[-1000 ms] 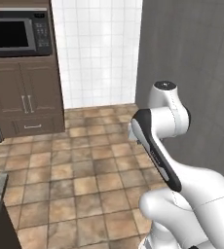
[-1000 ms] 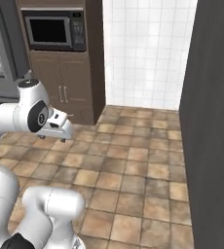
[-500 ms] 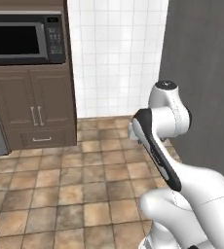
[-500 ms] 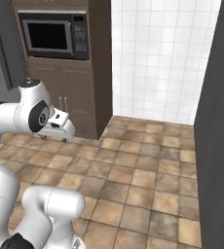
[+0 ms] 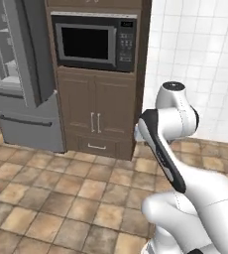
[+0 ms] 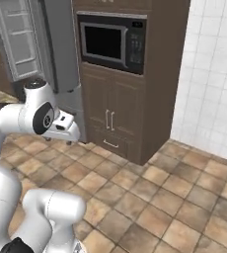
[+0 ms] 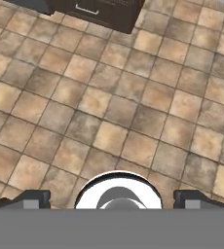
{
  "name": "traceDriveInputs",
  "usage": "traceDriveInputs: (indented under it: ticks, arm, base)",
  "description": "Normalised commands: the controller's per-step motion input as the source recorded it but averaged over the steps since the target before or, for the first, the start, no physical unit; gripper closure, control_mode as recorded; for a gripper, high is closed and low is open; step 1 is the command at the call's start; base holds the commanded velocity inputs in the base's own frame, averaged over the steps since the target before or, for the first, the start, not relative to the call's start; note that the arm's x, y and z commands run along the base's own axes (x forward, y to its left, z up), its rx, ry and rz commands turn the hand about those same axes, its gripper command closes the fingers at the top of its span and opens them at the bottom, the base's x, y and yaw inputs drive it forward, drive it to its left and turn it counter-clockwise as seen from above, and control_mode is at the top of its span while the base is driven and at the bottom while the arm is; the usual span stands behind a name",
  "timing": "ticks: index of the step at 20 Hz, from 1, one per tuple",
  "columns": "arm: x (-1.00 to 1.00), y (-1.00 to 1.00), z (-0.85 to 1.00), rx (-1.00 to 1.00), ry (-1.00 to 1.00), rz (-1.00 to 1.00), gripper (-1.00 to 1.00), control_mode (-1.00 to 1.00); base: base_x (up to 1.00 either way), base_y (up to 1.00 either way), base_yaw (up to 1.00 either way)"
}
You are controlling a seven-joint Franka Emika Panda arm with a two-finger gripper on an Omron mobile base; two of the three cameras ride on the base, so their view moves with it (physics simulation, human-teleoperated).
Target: Gather the broccoli and onion from the fridge and place them on a tray on the dining counter. Then gather the chicken drumsticks from the fridge and place them on the other tray.
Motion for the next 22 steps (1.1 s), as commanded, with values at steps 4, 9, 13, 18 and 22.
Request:
traceDriveInputs:
  ticks: [4, 9, 13, 18, 22]
  arm:
    - [0.0, 0.0, 0.0, 0.0, 0.0, 0.0, -1.0, 1.0]
    - [0.0, 0.0, 0.0, 0.0, 0.0, 0.0, -1.0, 1.0]
    - [0.0, 0.0, 0.0, 0.0, 0.0, 0.0, -1.0, 1.0]
    - [0.0, 0.0, 0.0, 0.0, 0.0, 0.0, -1.0, 1.0]
    - [0.0, 0.0, 0.0, 0.0, 0.0, 0.0, -1.0, 1.0]
  base:
    - [1.0, -0.38, 0.76]
    - [1.0, -0.35, 0.81]
    - [1.0, -0.34, 0.8]
    - [1.0, -0.26, 0.75]
    - [1.0, -0.18, 0.57]
